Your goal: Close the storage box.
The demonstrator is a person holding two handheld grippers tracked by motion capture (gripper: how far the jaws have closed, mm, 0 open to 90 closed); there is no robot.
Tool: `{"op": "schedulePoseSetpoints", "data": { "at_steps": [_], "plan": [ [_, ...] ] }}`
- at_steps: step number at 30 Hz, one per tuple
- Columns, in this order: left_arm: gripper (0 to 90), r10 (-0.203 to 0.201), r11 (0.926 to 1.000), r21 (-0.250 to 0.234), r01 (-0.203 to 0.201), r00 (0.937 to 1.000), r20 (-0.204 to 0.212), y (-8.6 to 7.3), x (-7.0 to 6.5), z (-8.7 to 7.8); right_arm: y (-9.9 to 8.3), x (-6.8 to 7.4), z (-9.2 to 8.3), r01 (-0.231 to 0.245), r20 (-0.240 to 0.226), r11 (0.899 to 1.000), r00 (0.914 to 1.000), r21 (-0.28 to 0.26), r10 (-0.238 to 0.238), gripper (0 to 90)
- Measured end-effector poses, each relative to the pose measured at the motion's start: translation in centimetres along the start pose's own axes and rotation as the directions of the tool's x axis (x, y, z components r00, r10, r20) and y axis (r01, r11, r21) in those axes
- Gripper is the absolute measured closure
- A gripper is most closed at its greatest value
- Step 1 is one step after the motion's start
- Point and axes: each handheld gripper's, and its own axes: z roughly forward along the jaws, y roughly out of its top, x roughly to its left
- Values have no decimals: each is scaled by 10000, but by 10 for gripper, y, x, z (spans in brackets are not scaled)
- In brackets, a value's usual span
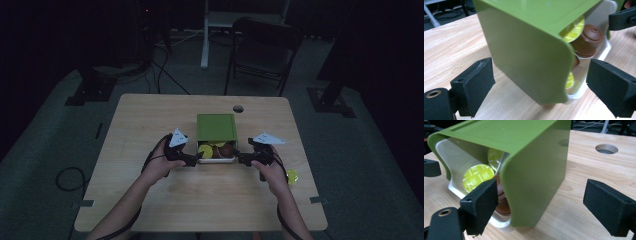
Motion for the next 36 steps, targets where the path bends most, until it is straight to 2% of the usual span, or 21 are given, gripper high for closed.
{"op": "schedulePoseSetpoints", "data": {
  "at_steps": [4, 13, 26, 36],
  "plan": [
    [81, -11, 9999, -117, 13, 9999, 130, 2, -4, -3, 1, 1, -3, -25, 47, 10000, 10000, -19, 25, 123],
    [81, 18, 9998, -194, -16, 9999, 118, 2, -8, -9, 0, 3, -7, 148, 119, 9998, 9998, 121, -150, 123],
    [82, -68, 10000, -13, 68, 10000, -50, -11, -5, -23, -5, 9, -18, 288, 214, 9994, 9993, 209, -293, 123],
    [81, -230, 9996, 136, 234, 9995, -229, -26, -1, -36, -14, 15, -28, 364, 222, 9986, 9991, 375, -372, 123]
  ]
}}
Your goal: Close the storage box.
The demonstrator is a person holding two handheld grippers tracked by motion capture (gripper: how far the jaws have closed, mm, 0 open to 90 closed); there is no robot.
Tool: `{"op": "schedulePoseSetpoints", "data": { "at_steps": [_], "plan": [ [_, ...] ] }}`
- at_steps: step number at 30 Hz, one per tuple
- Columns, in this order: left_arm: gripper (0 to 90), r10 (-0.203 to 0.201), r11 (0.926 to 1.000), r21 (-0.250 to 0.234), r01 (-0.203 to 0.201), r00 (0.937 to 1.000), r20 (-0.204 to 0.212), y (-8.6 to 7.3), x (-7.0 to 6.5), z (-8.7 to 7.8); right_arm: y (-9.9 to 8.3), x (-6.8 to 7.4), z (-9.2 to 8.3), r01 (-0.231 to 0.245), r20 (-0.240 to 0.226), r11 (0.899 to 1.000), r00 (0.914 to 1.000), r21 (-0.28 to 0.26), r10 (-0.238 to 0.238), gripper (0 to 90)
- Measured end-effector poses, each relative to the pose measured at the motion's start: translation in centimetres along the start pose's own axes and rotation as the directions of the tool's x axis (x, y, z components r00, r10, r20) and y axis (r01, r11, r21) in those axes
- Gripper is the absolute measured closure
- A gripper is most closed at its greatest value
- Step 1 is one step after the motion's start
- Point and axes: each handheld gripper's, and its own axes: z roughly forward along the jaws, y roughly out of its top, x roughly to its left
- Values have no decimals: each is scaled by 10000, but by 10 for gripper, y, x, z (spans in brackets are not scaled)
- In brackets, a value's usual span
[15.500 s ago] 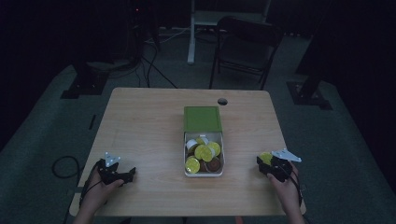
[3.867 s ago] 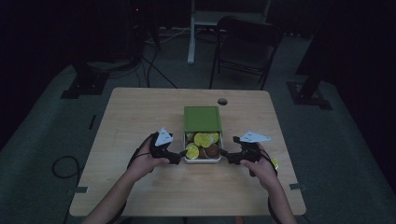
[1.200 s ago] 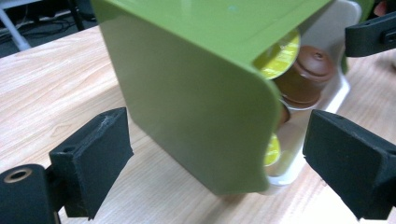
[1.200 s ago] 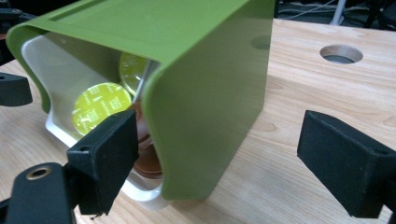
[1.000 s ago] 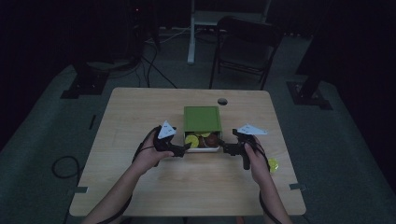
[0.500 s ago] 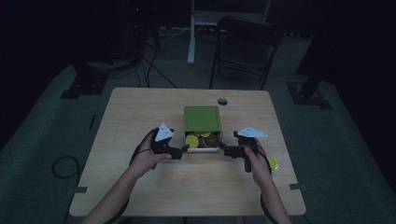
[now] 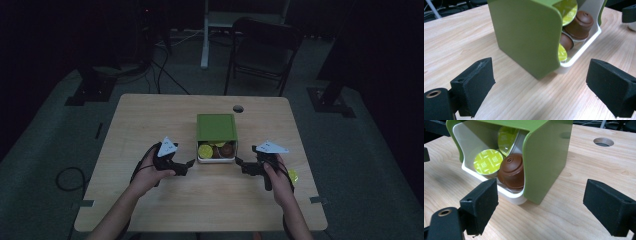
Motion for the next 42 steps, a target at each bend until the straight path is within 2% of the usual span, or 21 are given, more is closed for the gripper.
{"op": "schedulePoseSetpoints", "data": {
  "at_steps": [7, 17, 27, 39, 42],
  "plan": [
    [81, -126, 9998, 162, 128, 9999, -119, -13, 4, -8, -9, 2, -6, 20, 25, 10000, 10000, 20, -20, 123],
    [81, -417, 9985, 358, 424, 9989, -208, -33, 7, -16, -28, -1, -11, -20, 174, 9993, 9998, 362, 13, 123],
    [81, -622, 9965, 527, 642, 9973, -394, -47, 11, -26, -40, -1, -16, -49, 242, 9988, 9997, 479, 37, 123],
    [82, -1061, 9909, 766, 1105, 9926, -583, -70, 11, -36, -56, -1, -25, -72, 361, 9971, 9993, 752, 45, 123],
    [81, -1078, 9894, 893, 1147, 9911, -777, -74, 10, -39, -61, -2, -26, -112, 433, 9962, 9990, 864, 75, 123]
  ]
}}
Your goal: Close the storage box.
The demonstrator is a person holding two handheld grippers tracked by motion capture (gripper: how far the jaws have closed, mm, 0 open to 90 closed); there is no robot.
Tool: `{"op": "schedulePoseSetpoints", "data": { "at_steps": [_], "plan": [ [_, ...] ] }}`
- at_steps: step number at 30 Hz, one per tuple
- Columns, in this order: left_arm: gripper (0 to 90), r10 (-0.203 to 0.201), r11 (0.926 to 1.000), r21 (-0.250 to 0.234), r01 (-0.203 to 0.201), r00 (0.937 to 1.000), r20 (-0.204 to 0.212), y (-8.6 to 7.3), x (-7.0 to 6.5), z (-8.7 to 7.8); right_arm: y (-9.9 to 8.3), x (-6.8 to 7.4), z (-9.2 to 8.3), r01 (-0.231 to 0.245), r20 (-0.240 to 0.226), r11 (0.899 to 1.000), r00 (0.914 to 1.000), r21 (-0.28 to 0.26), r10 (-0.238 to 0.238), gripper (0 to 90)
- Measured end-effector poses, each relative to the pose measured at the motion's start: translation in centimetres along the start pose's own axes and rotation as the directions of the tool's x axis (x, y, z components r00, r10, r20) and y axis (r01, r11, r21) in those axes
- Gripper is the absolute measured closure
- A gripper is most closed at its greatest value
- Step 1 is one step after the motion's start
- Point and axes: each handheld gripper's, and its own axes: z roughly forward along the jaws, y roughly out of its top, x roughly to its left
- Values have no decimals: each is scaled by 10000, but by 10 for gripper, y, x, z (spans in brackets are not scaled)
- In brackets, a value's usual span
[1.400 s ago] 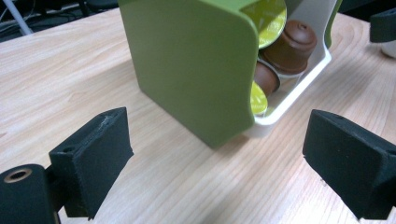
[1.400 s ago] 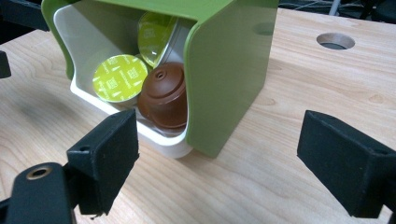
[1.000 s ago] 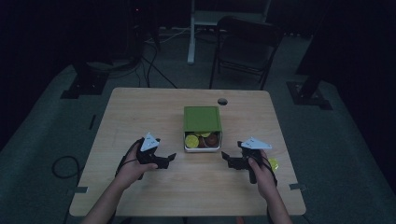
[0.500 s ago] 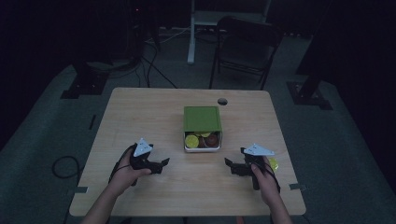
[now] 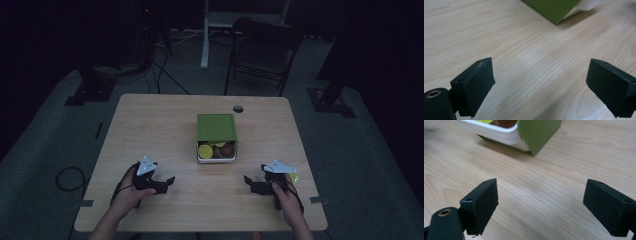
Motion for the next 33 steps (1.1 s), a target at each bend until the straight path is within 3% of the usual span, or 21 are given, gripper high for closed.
{"op": "schedulePoseSetpoints", "data": {
  "at_steps": [18, 28, 29, 33],
  "plan": [
    [81, -564, 9965, 567, 613, 9948, -847, -21, 9, -15, -18, -4, -6, 30, 544, 9972, 9985, 748, -71, 123],
    [81, -1159, 9897, 661, 1272, 9813, -1536, -31, 16, -22, -18, -5, -1, -154, 670, 9920, 9977, 1257, 70, 123],
    [81, -1309, 9862, 789, 1457, 9770, -1681, -33, 18, -24, -18, -4, -1, -104, 669, 9903, 9978, 1384, 11, 122],
    [81, -1354, 9842, 862, 1550, 9706, -1990, -36, 20, -26, -18, -1, 2, 259, 838, 9868, 9957, 1599, -397, 121]
  ]
}}
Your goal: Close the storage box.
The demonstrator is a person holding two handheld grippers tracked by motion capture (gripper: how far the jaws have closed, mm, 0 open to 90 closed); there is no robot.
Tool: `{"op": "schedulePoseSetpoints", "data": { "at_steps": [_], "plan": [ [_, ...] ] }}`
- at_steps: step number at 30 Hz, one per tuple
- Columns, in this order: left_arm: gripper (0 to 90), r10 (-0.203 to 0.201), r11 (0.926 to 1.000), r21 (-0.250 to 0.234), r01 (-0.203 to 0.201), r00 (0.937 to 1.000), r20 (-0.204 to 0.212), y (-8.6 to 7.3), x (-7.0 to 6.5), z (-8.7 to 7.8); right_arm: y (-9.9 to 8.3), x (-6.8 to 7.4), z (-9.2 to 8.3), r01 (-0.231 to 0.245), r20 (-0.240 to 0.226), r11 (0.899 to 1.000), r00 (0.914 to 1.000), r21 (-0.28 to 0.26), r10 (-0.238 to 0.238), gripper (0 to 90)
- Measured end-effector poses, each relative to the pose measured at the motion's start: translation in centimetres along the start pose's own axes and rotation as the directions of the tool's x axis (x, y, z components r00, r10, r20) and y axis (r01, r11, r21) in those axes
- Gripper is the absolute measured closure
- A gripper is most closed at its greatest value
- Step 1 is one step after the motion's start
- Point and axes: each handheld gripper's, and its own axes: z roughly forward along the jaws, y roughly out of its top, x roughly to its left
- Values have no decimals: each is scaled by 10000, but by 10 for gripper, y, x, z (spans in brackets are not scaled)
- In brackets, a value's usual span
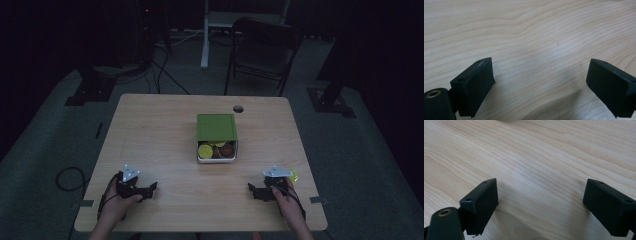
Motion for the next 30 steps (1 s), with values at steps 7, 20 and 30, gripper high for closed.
{"op": "schedulePoseSetpoints", "data": {
  "at_steps": [7, 20, 30],
  "plan": [
    [81, 14, 9996, 293, -1, 9990, -440, -3, 2, -2, 0, 0, 0, 37, 30, 10000, 10000, 27, -38, 117],
    [81, -392, 9984, 360, 440, 9914, -1246, -2, -7, -1, 0, 0, 0, 35, 32, 10000, 10000, 26, -35, 117],
    [81, -408, 9983, 358, 457, 9911, -1269, -2, -7, 0, 0, 0, 0, 24, 38, 10000, 10000, 29, -25, 117]
  ]
}}
